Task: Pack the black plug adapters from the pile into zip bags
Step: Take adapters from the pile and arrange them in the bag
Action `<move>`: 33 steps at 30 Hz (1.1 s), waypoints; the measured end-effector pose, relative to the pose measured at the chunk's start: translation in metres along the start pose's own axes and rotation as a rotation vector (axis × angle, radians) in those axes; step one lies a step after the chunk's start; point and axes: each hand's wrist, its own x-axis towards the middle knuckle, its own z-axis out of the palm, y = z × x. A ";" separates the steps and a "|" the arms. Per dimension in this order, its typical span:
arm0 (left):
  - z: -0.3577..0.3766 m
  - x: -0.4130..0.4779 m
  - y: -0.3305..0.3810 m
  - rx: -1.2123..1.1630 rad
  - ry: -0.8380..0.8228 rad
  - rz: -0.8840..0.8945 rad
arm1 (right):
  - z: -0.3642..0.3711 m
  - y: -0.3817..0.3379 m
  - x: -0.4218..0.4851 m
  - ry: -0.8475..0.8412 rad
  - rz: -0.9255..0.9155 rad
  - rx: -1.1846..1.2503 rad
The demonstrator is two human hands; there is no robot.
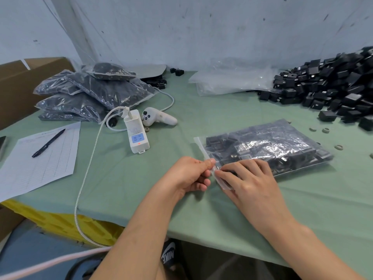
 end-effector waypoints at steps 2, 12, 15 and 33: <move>0.000 0.000 0.000 -0.002 -0.001 0.002 | 0.000 0.000 0.000 -0.002 -0.003 0.003; 0.001 0.001 0.000 0.009 0.018 0.002 | -0.001 0.000 0.000 -0.008 -0.004 0.010; 0.002 0.002 0.000 0.026 0.030 0.001 | -0.001 -0.001 0.000 -0.006 -0.001 0.012; 0.013 0.012 -0.001 0.149 0.162 0.024 | 0.008 -0.003 0.003 -0.011 0.040 -0.012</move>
